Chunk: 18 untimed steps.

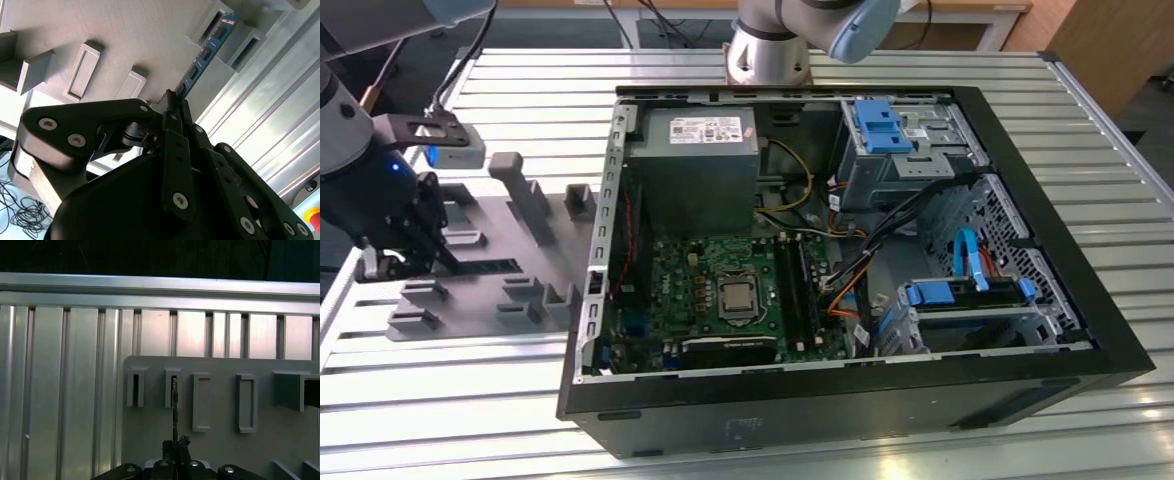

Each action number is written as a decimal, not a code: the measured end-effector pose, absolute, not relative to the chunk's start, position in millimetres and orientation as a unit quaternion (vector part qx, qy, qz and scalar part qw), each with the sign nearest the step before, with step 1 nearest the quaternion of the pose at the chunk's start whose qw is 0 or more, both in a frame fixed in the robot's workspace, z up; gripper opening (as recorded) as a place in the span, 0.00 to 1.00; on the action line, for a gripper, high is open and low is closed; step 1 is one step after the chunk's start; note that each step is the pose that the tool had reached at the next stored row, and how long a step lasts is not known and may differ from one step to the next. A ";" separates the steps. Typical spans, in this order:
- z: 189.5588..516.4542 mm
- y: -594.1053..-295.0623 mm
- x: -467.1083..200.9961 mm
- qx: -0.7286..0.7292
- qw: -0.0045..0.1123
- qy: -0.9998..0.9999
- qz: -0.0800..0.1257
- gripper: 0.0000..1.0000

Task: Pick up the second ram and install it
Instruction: 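Pick up the second ram and move it above second insertion slot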

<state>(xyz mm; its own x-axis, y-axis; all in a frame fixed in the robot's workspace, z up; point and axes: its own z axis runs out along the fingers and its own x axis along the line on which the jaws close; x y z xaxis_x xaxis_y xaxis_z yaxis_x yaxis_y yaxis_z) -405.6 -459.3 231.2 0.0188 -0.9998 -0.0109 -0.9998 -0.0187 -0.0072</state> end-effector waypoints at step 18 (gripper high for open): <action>252.2 -459.2 -405.6 -0.714 0.006 0.700 0.001 0.14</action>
<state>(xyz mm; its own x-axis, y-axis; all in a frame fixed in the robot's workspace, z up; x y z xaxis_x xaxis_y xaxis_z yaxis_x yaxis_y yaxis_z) -405.6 -459.2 252.2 0.0188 -0.9998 -0.0109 -0.9998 -0.0187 -0.0072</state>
